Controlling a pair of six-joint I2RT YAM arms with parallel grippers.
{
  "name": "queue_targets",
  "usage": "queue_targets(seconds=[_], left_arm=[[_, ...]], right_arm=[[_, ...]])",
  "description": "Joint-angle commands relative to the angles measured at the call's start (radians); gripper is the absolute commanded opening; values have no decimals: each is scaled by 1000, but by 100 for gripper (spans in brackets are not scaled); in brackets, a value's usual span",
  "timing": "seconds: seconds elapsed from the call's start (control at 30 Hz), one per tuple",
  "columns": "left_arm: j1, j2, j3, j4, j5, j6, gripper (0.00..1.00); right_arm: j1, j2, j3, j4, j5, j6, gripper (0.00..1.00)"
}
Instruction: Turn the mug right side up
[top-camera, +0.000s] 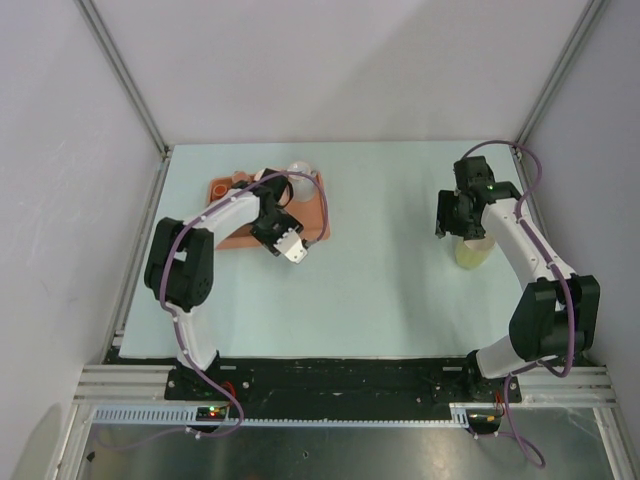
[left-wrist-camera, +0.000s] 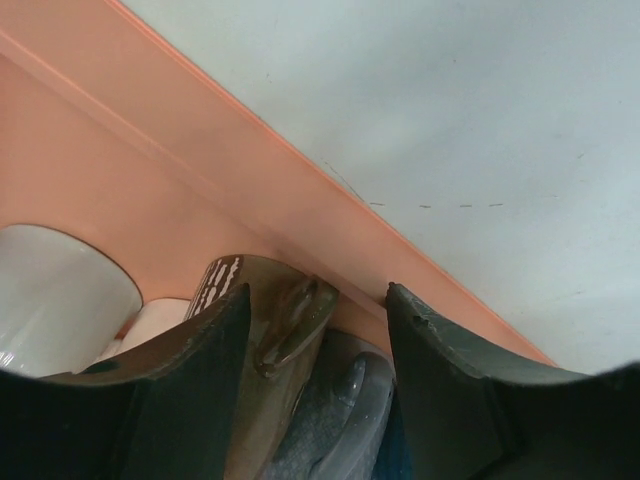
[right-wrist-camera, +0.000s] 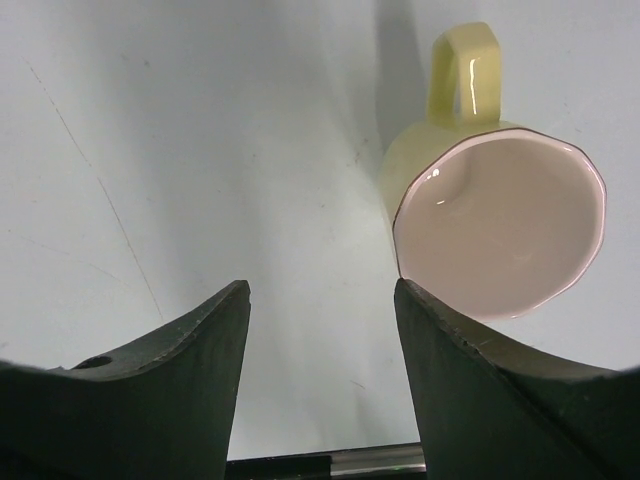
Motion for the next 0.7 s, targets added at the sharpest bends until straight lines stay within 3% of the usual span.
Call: queue_targets(seconds=[0.0, 0.3, 0.67], left_arm=[[7, -83, 27, 26, -26, 310, 62], [7, -102, 71, -42, -22, 324, 63], [1, -33, 72, -41, -42, 383, 56]], right_arm=[[1, -26, 5, -20, -15, -5, 65], [-1, -5, 5, -18, -19, -14, 65], [-2, -1, -5, -17, -29, -19, 66]])
